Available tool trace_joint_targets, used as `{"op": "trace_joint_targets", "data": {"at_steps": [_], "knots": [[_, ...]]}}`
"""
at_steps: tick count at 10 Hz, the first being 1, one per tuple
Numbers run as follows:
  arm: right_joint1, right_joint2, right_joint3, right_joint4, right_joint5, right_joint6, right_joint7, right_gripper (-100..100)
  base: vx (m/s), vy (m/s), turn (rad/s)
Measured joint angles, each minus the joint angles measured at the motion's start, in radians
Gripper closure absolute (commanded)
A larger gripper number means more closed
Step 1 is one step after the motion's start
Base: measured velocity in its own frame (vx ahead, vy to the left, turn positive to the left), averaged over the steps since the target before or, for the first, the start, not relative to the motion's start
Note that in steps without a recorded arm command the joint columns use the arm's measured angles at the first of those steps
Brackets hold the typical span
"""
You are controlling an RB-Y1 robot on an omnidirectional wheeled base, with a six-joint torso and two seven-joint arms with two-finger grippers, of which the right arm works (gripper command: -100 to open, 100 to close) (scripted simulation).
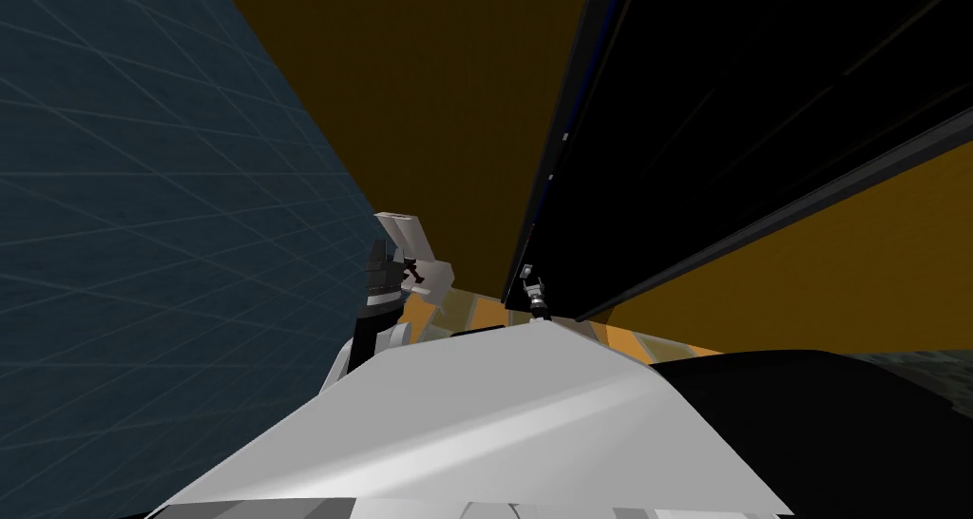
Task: Pull the door open
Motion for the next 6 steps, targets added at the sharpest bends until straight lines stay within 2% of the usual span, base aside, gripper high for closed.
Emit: {"op": "trace_joint_targets", "data": {"at_steps": [6], "knots": [[-0.016, 0.013, 0.029, -0.004, -0.061, 0.011, -0.151, -100, -0.051, -0.009, 0.022]]}}
